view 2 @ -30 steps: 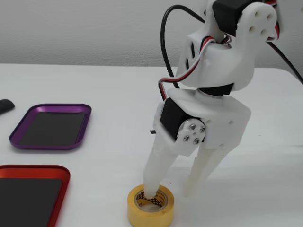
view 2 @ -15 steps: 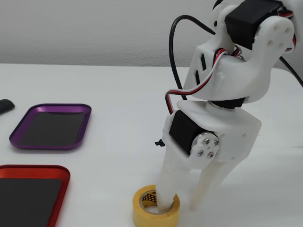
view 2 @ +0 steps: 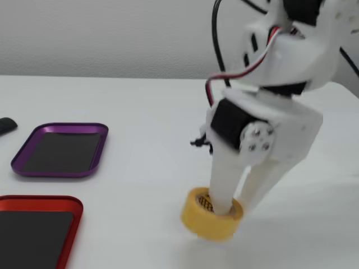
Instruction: Grasp a tape and put it in the right purple dish.
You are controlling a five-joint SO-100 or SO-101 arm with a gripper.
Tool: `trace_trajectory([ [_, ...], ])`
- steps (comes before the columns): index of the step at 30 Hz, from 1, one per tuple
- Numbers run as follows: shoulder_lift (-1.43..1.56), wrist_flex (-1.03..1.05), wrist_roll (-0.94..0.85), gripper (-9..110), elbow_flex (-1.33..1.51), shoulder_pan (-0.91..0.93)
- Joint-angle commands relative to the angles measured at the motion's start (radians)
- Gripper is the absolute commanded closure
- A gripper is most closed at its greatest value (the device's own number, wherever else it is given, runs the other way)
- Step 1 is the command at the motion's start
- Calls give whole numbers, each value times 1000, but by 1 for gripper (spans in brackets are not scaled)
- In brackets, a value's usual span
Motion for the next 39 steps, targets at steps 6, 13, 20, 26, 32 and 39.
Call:
trace_trajectory([
  [6, 566, -11, -98, 102, 43, 141],
  [13, 663, -393, -259, 102, 368, 411],
  [20, 456, -830, -262, 102, 479, 472],
  [26, 38, -848, -252, 102, 178, 482],
  [32, -278, -845, -252, 102, -61, 502],
  [39, -396, -845, -250, 102, -176, 537],
])
